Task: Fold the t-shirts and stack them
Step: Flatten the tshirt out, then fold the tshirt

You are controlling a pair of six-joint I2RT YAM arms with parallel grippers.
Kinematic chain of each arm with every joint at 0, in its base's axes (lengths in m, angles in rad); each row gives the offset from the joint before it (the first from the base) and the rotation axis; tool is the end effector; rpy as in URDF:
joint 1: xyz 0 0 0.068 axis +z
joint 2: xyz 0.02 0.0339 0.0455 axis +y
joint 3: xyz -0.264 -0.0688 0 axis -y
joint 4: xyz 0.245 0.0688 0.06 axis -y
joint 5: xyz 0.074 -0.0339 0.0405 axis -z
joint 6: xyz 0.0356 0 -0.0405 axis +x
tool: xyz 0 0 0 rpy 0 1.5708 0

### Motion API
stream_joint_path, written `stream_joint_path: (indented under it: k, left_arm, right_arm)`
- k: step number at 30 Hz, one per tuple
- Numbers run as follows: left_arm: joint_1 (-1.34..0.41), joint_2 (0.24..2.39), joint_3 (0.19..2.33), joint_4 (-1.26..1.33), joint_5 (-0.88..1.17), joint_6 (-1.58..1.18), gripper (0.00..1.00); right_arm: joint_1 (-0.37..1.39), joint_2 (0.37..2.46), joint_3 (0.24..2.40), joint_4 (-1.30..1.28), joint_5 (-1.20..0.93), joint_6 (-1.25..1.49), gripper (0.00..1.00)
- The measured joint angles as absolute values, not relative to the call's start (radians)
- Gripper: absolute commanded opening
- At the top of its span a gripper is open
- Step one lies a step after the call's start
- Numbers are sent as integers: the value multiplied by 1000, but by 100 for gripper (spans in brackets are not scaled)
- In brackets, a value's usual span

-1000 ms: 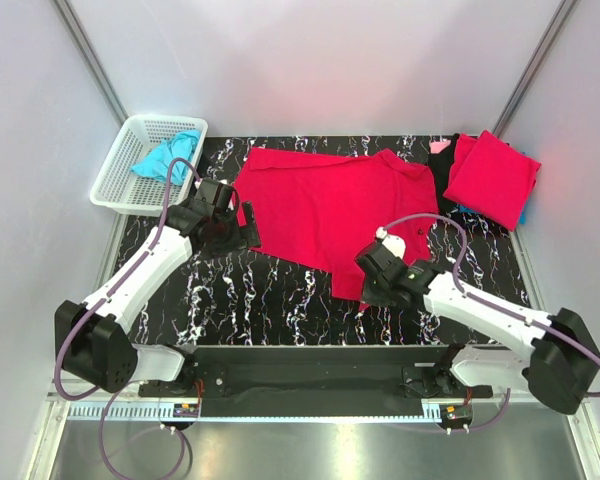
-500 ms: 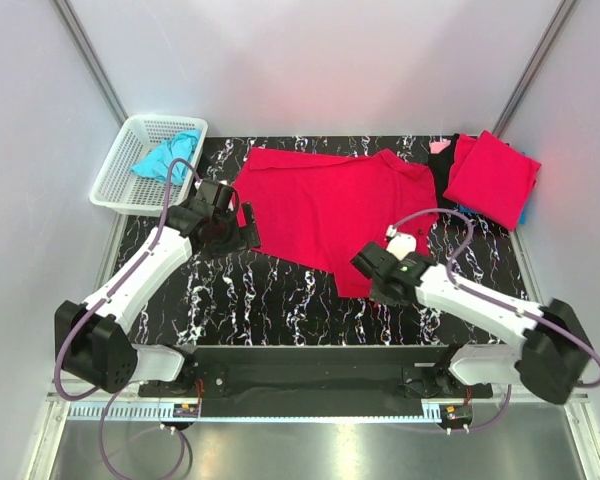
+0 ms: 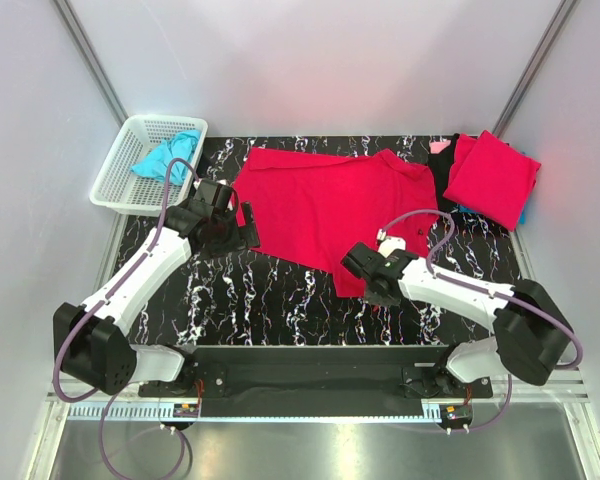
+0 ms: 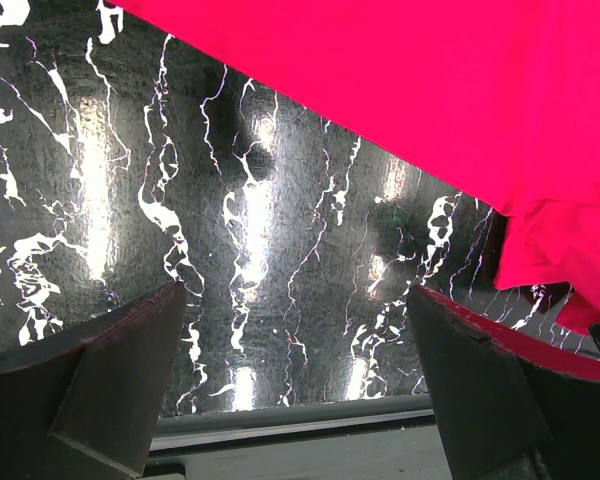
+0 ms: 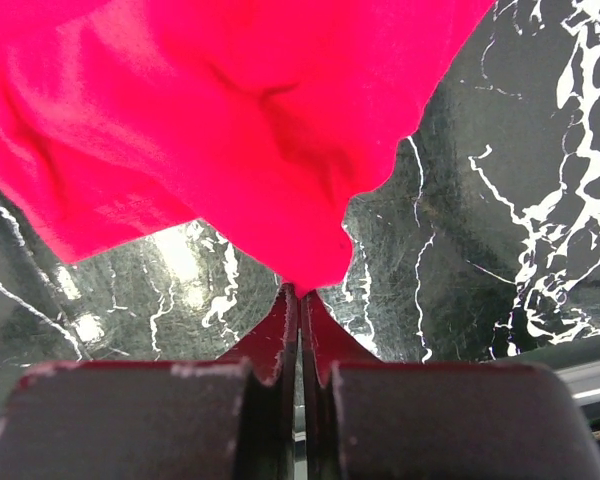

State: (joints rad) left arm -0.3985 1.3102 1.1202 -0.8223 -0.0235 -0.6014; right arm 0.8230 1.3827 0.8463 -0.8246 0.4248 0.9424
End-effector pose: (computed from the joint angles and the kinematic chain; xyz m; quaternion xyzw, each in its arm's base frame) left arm 0.2418 -0.1009 0.2883 -0.1006 0.9559 -0.1222 0.2473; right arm 0.1699 0.1616 0.1951 0.0800 0.9691 -0.0541 0.2269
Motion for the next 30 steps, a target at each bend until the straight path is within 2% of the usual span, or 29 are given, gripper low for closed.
stream_joint_path:
  k: [5, 6, 7, 10, 22, 28, 30]
  left_arm:
    - [-398, 1310, 1120, -823, -28, -598, 99]
    - [-398, 1310, 1120, -823, -30, -595, 99]
    - [-398, 1310, 1120, -823, -31, -594, 99]
    - [-398, 1309, 1120, -826, -35, -591, 99]
    - [-398, 1301, 1120, -836, -38, -591, 99]
    - [-398, 1301, 1120, -836, -38, -591, 99]
    - [-398, 1297, 1120, -836, -38, -591, 99]
  right_arm:
    - [823, 1433, 846, -816, 416, 943, 4]
    - [823, 1442, 846, -814, 412, 946, 10]
    - [823, 1450, 846, -813, 407, 950, 20]
    - [823, 1472, 846, -809, 400, 959, 24]
    - [823, 1525, 822, -808, 398, 981, 28]
    - [823, 1525, 822, -808, 397, 984, 28]
    - [823, 1525, 822, -805, 395, 982, 25]
